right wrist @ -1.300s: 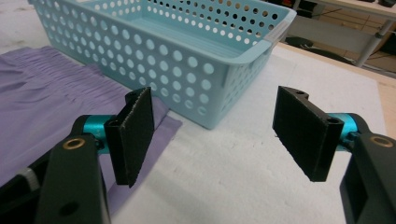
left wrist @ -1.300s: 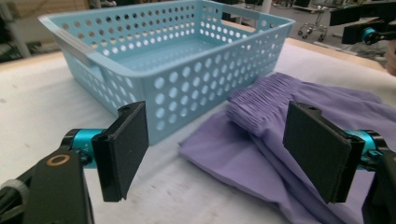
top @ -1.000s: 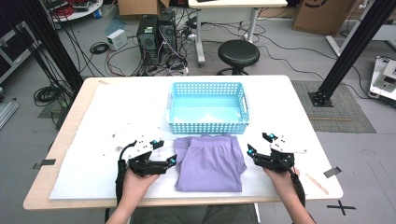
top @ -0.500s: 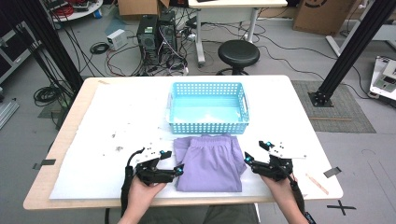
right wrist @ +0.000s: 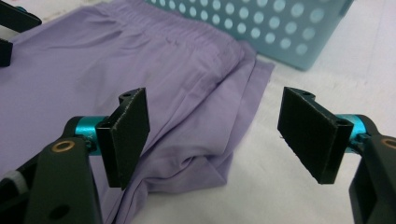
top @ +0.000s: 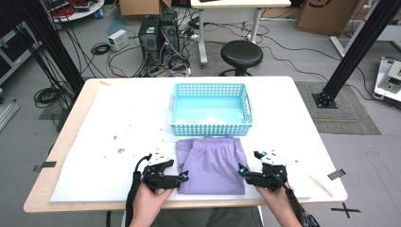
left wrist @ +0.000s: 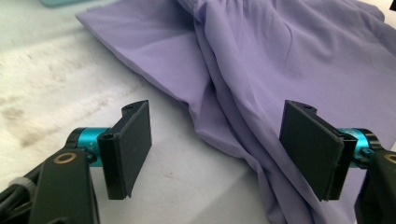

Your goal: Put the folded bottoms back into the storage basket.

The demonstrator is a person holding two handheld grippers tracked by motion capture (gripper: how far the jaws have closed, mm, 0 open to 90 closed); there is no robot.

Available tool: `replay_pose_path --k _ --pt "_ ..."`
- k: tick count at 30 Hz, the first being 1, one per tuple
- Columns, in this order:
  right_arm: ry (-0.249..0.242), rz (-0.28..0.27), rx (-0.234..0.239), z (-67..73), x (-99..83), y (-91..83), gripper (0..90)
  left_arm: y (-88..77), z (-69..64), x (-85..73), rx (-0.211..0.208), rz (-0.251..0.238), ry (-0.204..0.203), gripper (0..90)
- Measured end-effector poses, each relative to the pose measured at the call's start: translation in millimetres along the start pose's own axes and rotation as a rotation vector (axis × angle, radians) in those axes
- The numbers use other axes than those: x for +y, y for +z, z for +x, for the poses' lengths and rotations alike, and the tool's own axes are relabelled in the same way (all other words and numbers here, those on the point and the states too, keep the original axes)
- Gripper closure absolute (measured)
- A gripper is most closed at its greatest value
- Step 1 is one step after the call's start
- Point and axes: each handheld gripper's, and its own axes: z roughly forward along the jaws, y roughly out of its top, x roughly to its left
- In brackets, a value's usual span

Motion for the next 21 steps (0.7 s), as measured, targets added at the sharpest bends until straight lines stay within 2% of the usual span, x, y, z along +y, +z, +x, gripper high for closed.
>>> replay_pose_path --k 3,6,11,13,14,18,21 --pt "0.023 0.045 0.012 -0.1 -0.1 4.8 25.5 2.5 -2.0 1.4 0.005 0.002 -0.010 25.3" --pt "0.065 0.094 0.045 0.9 0.7 11.0 25.5 5.2 -2.9 2.8 0.000 -0.002 -0.019 25.3" --pt "0.130 0.156 0.043 4.0 2.6 20.8 23.1 9.8 -4.6 5.9 0.001 -0.001 -0.027 25.3" --pt "0.174 0.203 0.043 1.9 2.5 26.1 21.8 10.3 -5.0 6.0 0.003 0.000 -0.025 25.4" --pt "0.184 0.209 0.049 0.6 2.4 26.7 21.8 10.2 -4.9 6.0 0.003 0.001 -0.023 25.4" --pt "0.201 0.188 0.060 -4.0 3.1 21.6 22.2 10.1 -4.0 5.8 -0.003 -0.003 -0.025 25.8" --pt "0.204 0.110 0.057 -5.5 6.3 10.8 23.6 10.0 -3.8 5.7 -0.005 -0.004 -0.025 25.8"
